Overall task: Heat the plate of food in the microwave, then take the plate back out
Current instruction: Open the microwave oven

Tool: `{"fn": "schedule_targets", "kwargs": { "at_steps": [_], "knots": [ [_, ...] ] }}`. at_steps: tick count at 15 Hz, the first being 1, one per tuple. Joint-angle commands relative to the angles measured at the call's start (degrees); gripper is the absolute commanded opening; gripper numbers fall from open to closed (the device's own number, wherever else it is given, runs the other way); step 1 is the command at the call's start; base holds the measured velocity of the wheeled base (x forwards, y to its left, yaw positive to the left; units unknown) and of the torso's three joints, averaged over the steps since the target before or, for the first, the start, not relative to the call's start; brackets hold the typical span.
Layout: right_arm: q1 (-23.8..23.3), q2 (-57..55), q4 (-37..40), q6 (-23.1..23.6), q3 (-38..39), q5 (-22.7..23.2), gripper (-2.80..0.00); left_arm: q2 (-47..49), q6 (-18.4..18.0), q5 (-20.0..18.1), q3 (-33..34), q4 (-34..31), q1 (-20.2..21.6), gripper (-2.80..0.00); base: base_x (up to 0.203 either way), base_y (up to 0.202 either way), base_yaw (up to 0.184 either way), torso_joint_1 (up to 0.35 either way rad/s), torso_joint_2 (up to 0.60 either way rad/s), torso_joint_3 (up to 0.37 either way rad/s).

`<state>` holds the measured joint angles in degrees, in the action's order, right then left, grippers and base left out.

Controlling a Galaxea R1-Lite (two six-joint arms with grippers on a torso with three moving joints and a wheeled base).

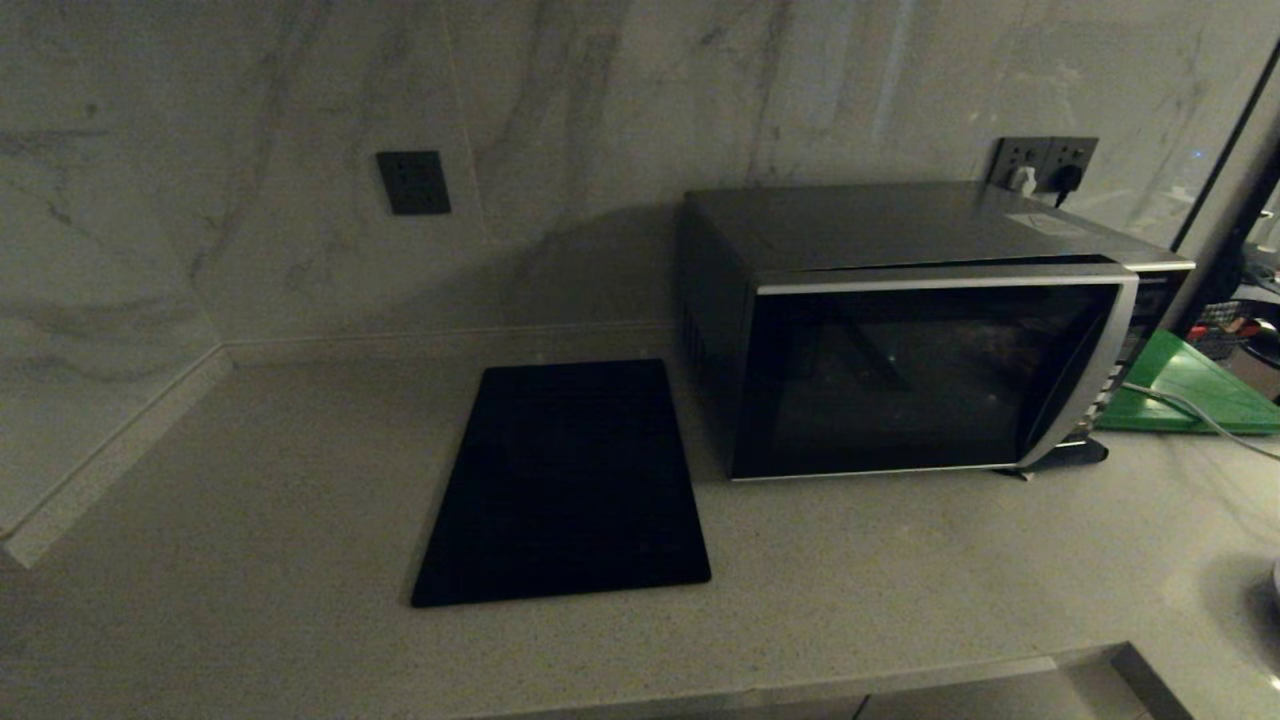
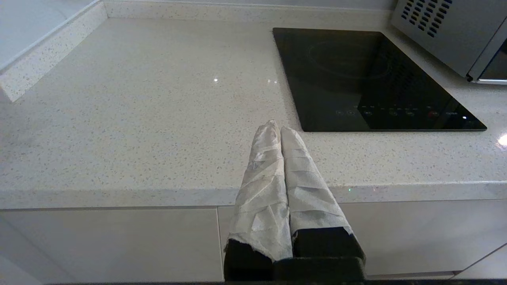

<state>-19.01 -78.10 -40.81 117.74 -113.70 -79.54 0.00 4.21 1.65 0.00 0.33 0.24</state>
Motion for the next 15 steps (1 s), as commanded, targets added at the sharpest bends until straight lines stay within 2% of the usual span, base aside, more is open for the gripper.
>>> {"fn": "schedule_targets", "kwargs": {
  "at_steps": [1, 4, 6, 7, 8, 11, 13, 15],
  "knots": [
    [5.42, -5.42, -7.50, -2.20, 0.02, -1.17, -2.80, 0.09, 0.01, 0.02, 0.00, 0.02, 0.02, -2.80, 0.000, 0.000, 0.000, 0.000, 0.00, 0.000],
    [17.37, -9.36, -19.58, -10.81, 0.06, -0.67, -2.80, 0.09, 0.01, 0.02, 0.00, 0.02, 0.02, -2.80, 0.000, 0.000, 0.000, 0.000, 0.00, 0.000],
    [21.52, -9.55, -23.21, -13.36, 0.88, -3.70, -2.80, 0.09, 0.01, 0.02, 0.00, 0.02, 0.02, -2.80, 0.000, 0.000, 0.000, 0.000, 0.00, 0.000],
    [21.97, -9.37, -24.02, -13.77, 0.90, -6.96, -2.80, 0.09, 0.01, 0.02, 0.00, 0.02, 0.02, -2.80, 0.000, 0.000, 0.000, 0.000, 0.00, 0.000],
    [22.07, -9.19, -25.60, -14.35, 0.77, -8.12, -2.80, 0.09, 0.01, 0.02, 0.00, 0.02, 0.02, -2.80, 0.000, 0.000, 0.000, 0.000, 0.00, 0.000],
    [22.08, -10.22, -29.45, -14.95, -0.18, -8.12, -2.80, 0.09, 0.01, 0.02, 0.00, 0.02, 0.02, -2.80, 0.000, 0.000, 0.000, 0.000, 0.00, 0.000],
    [22.09, -9.44, -29.07, -11.48, 0.09, -8.12, -2.80, 0.09, 0.01, 0.02, 0.00, 0.02, 0.02, -2.80, 0.000, 0.000, 0.000, 0.000, 0.00, 0.000],
    [23.17, -9.23, -29.31, -10.98, 1.66, -8.12, -2.80, 0.09, 0.01, 0.02, 0.00, 0.02, 0.02, -2.80, 0.000, 0.000, 0.000, 0.000, 0.00, 0.000]
  ]
}}
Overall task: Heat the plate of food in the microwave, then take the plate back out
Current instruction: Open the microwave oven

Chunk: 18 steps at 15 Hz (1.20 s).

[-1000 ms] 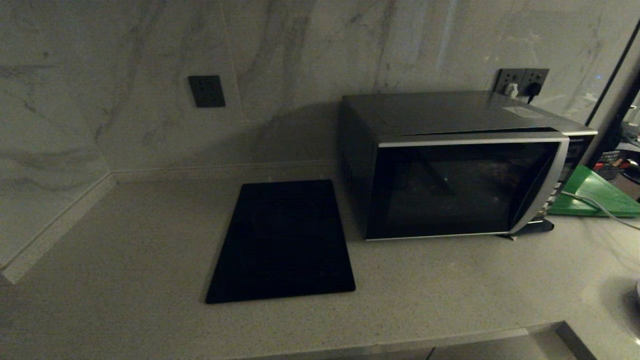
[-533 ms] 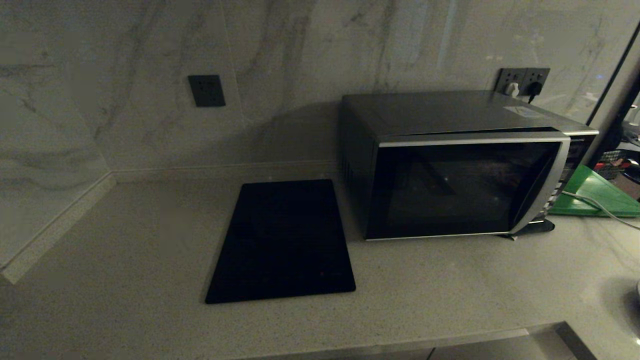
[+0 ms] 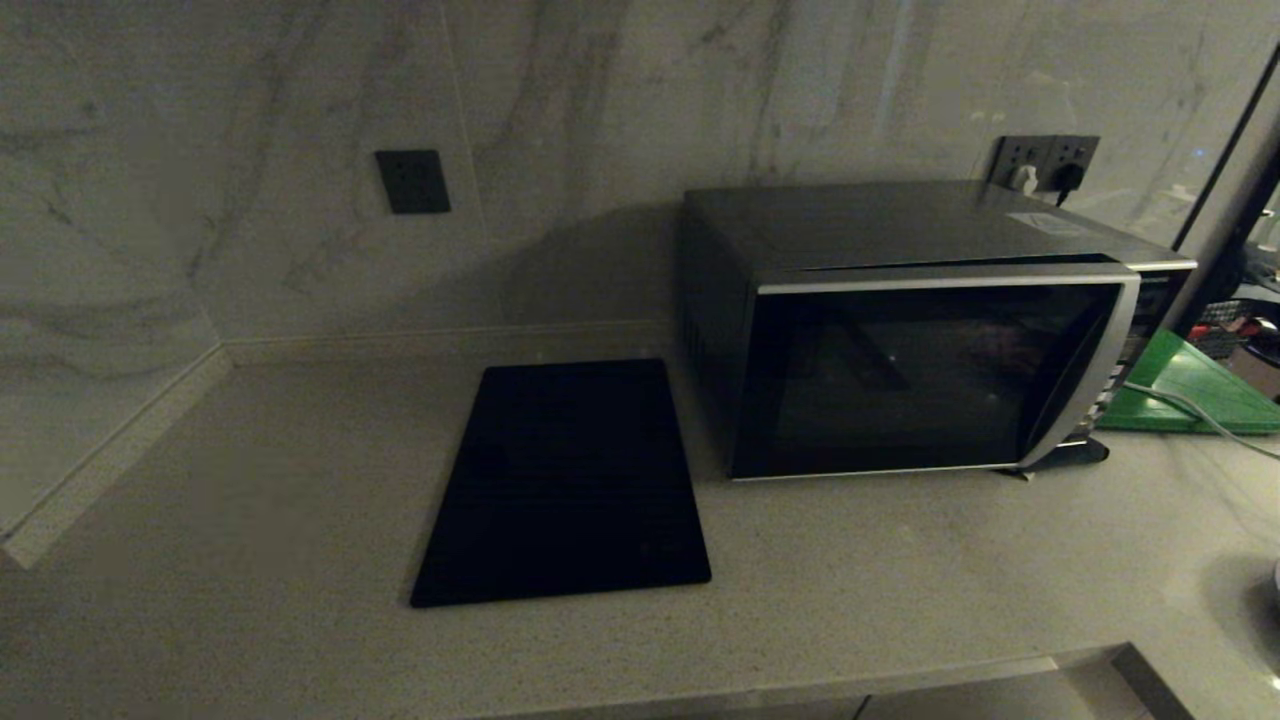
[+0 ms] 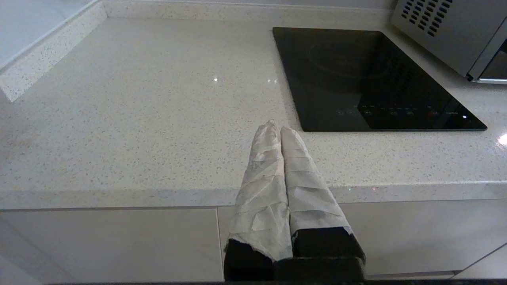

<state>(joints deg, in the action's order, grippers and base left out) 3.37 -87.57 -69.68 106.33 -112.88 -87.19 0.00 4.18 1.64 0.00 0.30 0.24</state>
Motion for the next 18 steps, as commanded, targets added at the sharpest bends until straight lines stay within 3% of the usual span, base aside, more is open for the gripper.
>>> {"fn": "schedule_targets", "kwargs": {
  "at_steps": [1, 4, 5, 7, 11, 14, 15, 16, 18],
  "knots": [
    [2.04, -0.30, -0.65, -2.77, 1.39, -0.48, -2.80, 0.09, 0.04, 0.03, 0.00, 0.05, 0.02, -2.80, 0.000, 0.000, 0.000, 0.000, 0.00, 0.000],
    [2.66, -1.68, -4.89, -21.55, 6.98, 0.05, -2.80, 0.09, 0.04, 0.03, 0.00, 0.05, 0.02, -2.80, 0.000, 0.000, 0.000, 0.000, 0.00, 0.000],
    [2.64, -1.13, -6.02, -25.21, 7.70, 3.23, -2.80, 0.09, 0.04, 0.03, 0.00, 0.05, 0.02, -2.80, 0.000, 0.000, 0.000, 0.000, 0.00, 0.000],
    [2.52, 0.25, -1.81, -25.82, 5.64, 7.41, -2.80, 0.09, 0.04, 0.03, 0.00, 0.05, 0.02, -2.80, 0.000, 0.000, 0.000, 0.000, 0.00, 0.000],
    [1.11, 3.83, 31.55, -26.16, 3.79, 10.13, -2.80, 0.09, 0.04, 0.03, 0.00, 0.05, 0.02, -2.80, 0.000, 0.000, 0.000, 0.000, 0.00, 0.000],
    [0.22, 3.02, 44.69, -26.38, 6.13, 10.53, -2.80, 0.09, 0.04, 0.03, 0.00, 0.05, 0.02, -2.80, 0.000, 0.000, 0.000, 0.000, 0.00, 0.000],
    [-2.39, 3.06, 50.61, -26.18, 7.35, 10.80, -2.80, 0.09, 0.04, 0.03, 0.00, 0.05, 0.02, -2.80, 0.000, 0.000, 0.000, 0.000, 0.00, 0.000],
    [-4.53, 3.44, 58.18, -25.08, 8.20, 11.61, -2.80, 0.09, 0.04, 0.03, 0.00, 0.05, 0.02, -2.80, 0.000, 0.000, 0.000, 0.000, 0.00, 0.000],
    [-7.13, 4.25, 65.46, -15.79, 8.64, 12.91, -2.80, 0.09, 0.04, 0.03, 0.00, 0.05, 0.02, -2.80, 0.000, 0.000, 0.000, 0.000, 0.00, 0.000]
  ]
}}
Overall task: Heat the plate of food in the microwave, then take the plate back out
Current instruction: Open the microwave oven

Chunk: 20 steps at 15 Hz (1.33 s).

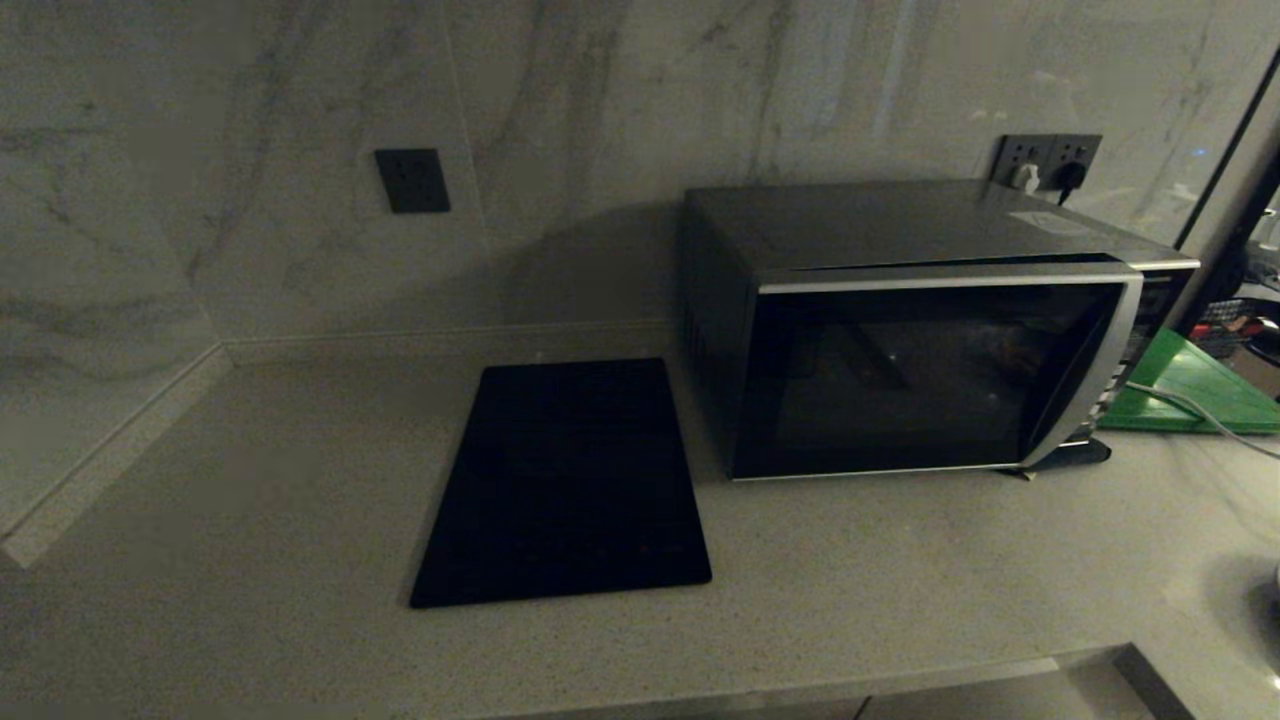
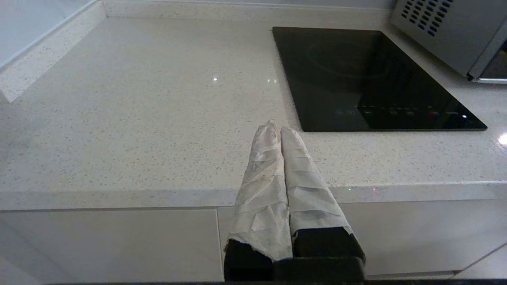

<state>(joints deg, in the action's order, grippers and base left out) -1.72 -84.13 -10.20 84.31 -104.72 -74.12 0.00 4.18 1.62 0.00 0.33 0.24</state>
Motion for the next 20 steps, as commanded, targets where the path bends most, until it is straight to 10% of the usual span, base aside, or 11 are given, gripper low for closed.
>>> {"fn": "schedule_targets", "kwargs": {
  "at_steps": [1, 4, 7, 12, 17, 20],
  "knots": [
    [-2.71, 0.63, 6.55, 8.23, -0.27, 0.27, -2.80, 0.09, 0.04, 0.05, 0.00, 0.02, 0.02, -2.80, 0.000, 0.000, 0.000, 0.000, 0.00, 0.000],
    [-2.70, -1.19, 4.64, 0.33, -0.17, 0.46, -2.80, 0.09, 0.04, 0.05, 0.00, 0.02, 0.02, -2.80, 0.000, 0.000, 0.000, 0.000, 0.00, 0.000],
    [-2.72, -4.81, -1.87, -18.54, -0.35, 0.59, -2.80, 0.09, 0.04, 0.05, 0.00, 0.02, 0.02, -2.80, 0.000, 0.000, 0.000, 0.000, 0.00, 0.000],
    [-5.06, -7.21, -17.86, -20.09, -8.64, 6.35, -2.80, 0.09, 0.04, 0.05, 0.00, 0.02, 0.02, -2.80, 0.000, 0.000, 0.000, 0.000, 0.00, 0.000],
    [-5.00, 0.19, 14.55, -20.25, -8.90, 9.05, -2.80, 0.09, 0.04, 0.05, 0.00, 0.02, 0.02, -2.80, 0.000, 0.000, 0.000, 0.000, 0.00, 0.000],
    [-3.03, 1.19, 18.13, -31.83, -8.97, 16.88, -2.80, 0.09, 0.04, 0.05, 0.00, 0.02, 0.02, -2.80, 0.000, 0.000, 0.000, 0.000, 0.00, 0.000]
  ]
}}
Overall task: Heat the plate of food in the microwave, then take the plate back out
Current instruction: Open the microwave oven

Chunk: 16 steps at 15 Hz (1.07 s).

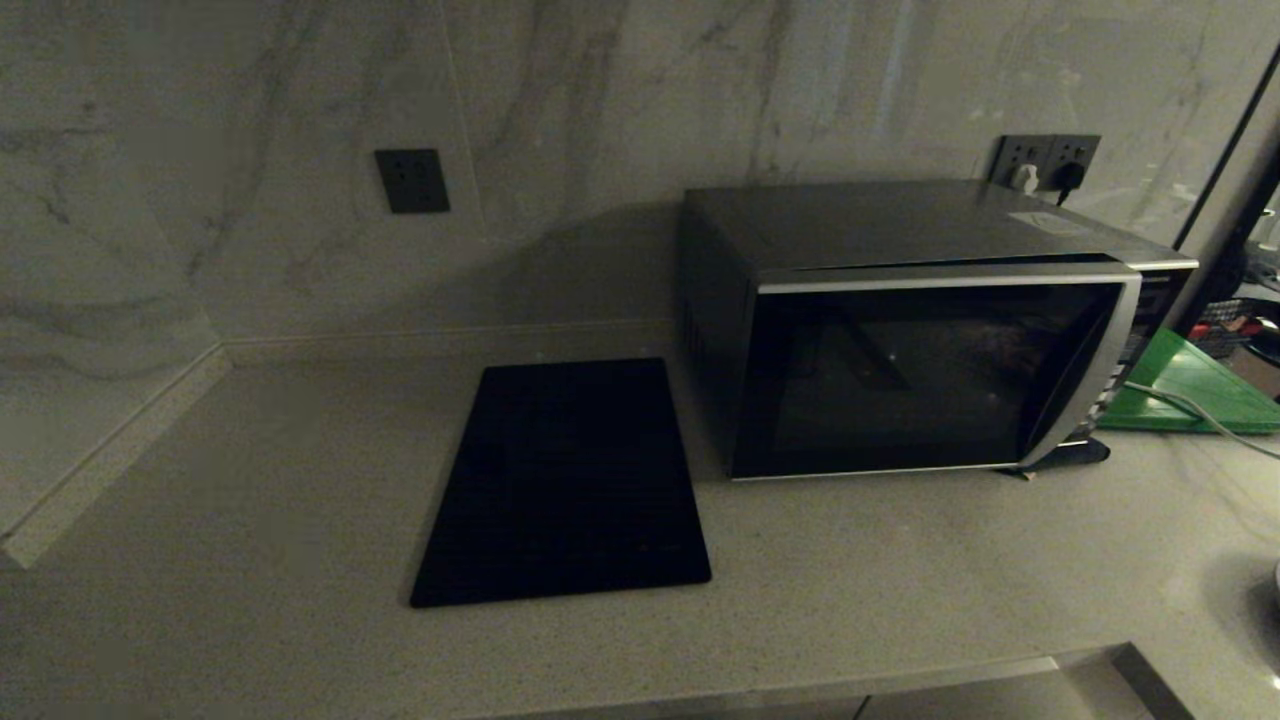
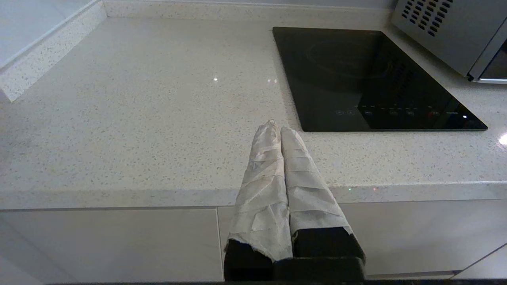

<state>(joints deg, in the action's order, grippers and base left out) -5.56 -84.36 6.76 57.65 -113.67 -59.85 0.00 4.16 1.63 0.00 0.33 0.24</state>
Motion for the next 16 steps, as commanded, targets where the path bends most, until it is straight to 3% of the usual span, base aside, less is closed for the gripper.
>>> {"fn": "schedule_targets", "kwargs": {
  "at_steps": [1, 4, 6, 11, 13, 14, 16],
  "knots": [
    [0.95, 1.75, 3.18, -11.15, -0.05, 6.36, -2.80, 0.09, 0.06, 0.04, 0.00, 0.02, 0.02, -2.80, 0.000, 0.000, 0.000, 0.000, 0.00, 0.000],
    [0.25, 2.71, 11.22, -31.36, -0.08, 18.13, -2.80, 0.09, 0.06, 0.04, 0.00, 0.02, 0.02, -2.80, 0.000, 0.000, 0.000, 0.000, 0.00, 0.000],
    [-2.98, 3.40, 18.61, -43.54, -0.12, 29.92, -2.80, 0.09, 0.06, 0.04, 0.00, 0.02, 0.02, -2.80, 0.000, 0.000, 0.000, 0.000, 0.00, 0.000],
    [-13.01, 3.31, 31.65, -63.67, -0.13, 62.75, -2.80, 0.09, 0.06, 0.04, 0.00, 0.02, 0.02, -2.80, 0.000, 0.000, 0.000, 0.000, 0.00, 0.000],
    [-14.94, 1.74, 33.45, -72.80, -0.10, 73.65, -2.80, 0.02, 0.06, 0.04, 0.00, 0.02, 0.02, -2.80, 0.000, 0.000, 0.000, 0.000, 0.00, 0.000],
    [-15.40, 1.00, 33.66, -75.97, -0.04, 78.23, -2.80, 0.09, 0.06, 0.04, 0.00, 0.02, 0.02, -2.80, 0.000, 0.000, 0.000, 0.000, 0.00, 0.000],
    [-17.08, -0.20, 33.71, -76.89, -0.03, 81.74, -2.80, 0.09, 0.06, 0.04, 0.00, 0.02, 0.02, -2.80, 0.000, 0.000, 0.000, 0.000, 0.00, 0.000]
  ]
}}
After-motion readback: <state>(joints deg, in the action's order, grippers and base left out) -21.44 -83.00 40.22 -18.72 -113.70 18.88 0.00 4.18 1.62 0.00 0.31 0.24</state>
